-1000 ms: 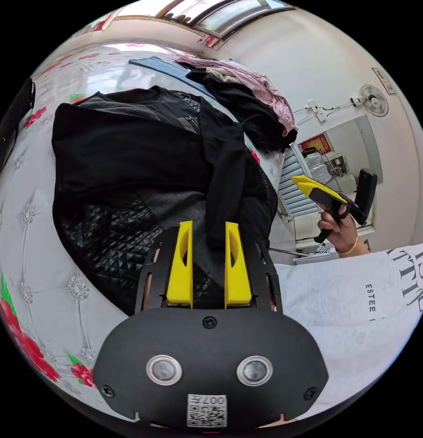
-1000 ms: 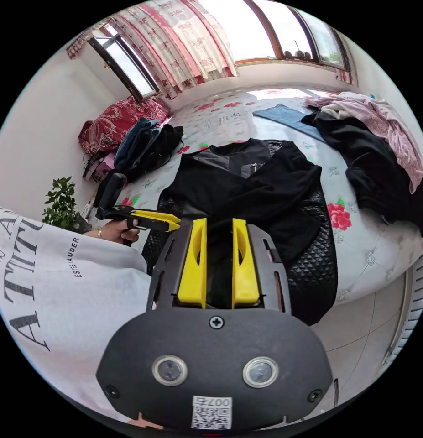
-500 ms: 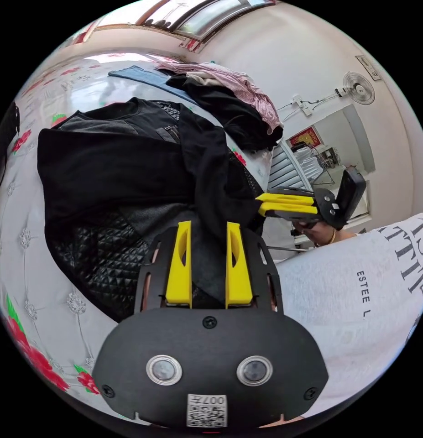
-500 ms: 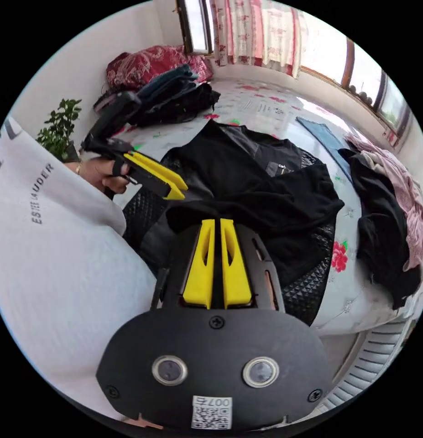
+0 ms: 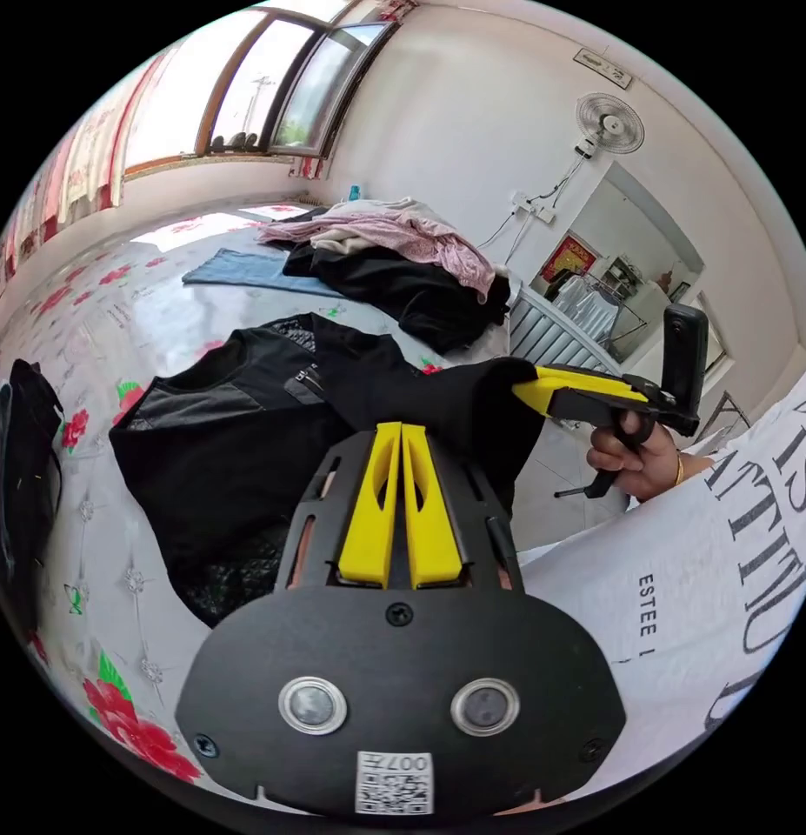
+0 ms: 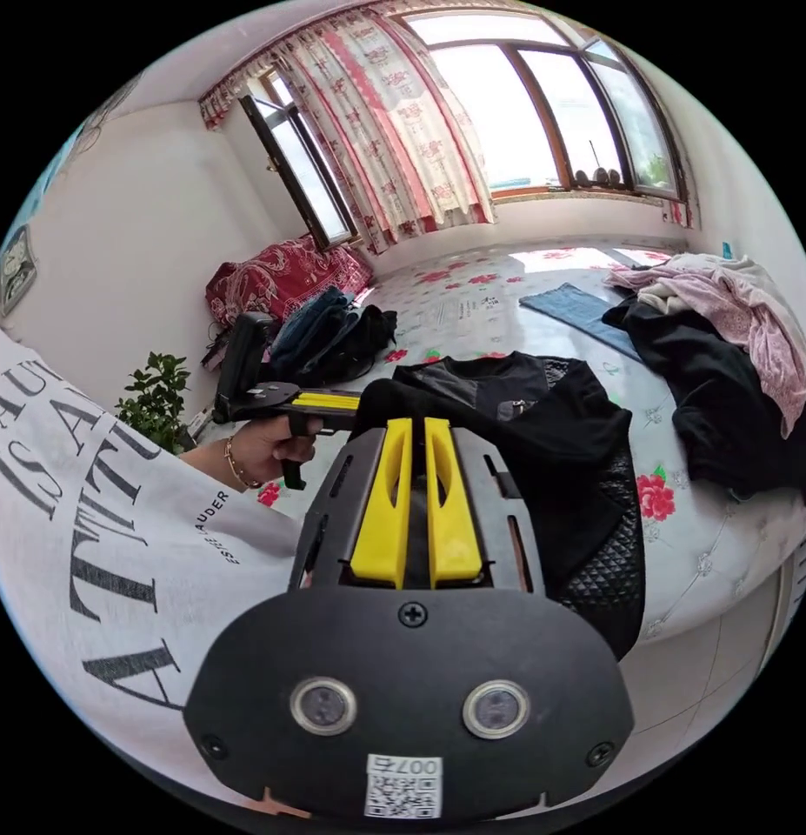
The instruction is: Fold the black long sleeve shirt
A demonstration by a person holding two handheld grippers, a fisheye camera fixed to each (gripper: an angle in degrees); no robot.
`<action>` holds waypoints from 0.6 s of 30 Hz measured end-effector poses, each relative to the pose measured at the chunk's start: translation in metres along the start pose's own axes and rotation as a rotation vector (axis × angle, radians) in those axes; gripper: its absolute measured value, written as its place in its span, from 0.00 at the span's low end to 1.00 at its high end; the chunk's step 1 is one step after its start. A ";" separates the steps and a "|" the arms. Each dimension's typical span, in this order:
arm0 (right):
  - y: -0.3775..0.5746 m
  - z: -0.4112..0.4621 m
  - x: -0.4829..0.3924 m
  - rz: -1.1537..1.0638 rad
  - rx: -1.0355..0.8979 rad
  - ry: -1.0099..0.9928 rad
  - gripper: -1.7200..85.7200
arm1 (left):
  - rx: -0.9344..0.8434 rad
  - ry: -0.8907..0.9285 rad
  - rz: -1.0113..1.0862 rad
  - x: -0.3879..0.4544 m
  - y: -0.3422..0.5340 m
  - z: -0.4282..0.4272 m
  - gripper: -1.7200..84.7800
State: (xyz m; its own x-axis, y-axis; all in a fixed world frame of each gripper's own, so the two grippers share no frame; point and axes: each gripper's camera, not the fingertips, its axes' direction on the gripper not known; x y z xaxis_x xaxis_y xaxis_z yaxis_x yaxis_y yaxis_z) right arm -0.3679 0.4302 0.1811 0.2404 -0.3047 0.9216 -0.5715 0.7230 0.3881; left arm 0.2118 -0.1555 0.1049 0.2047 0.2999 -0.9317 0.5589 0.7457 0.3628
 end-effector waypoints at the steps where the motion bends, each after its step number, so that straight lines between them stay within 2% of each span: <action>1: -0.006 0.000 -0.009 -0.043 0.000 -0.006 0.02 | 0.037 -0.032 0.021 -0.001 -0.001 -0.019 0.01; 5: -0.009 0.026 -0.018 -0.129 -0.088 -0.025 0.02 | 0.042 -0.132 0.003 -0.015 0.012 -0.047 0.01; 8: 0.005 0.084 -0.003 -0.095 -0.376 -0.125 0.03 | -0.053 -0.160 -0.105 -0.037 0.040 -0.031 0.03; 10: 0.022 0.109 0.009 -0.055 -0.519 -0.087 0.03 | -0.146 -0.056 -0.195 -0.048 0.059 0.000 0.11; 13: 0.008 0.091 0.026 0.003 -0.469 -0.091 0.02 | -0.235 0.063 -0.159 -0.029 0.066 0.045 0.16; 18: -0.027 0.066 0.044 0.059 -0.382 -0.137 0.02 | -0.355 0.035 -0.034 0.010 0.052 0.111 0.16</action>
State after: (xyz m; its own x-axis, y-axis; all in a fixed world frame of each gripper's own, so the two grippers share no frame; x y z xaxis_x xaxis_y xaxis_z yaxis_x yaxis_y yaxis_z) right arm -0.3938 0.3563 0.2115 0.0939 -0.3168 0.9438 -0.2422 0.9123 0.3303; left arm 0.3321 -0.1801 0.1129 0.1601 0.2870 -0.9445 0.2496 0.9139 0.3200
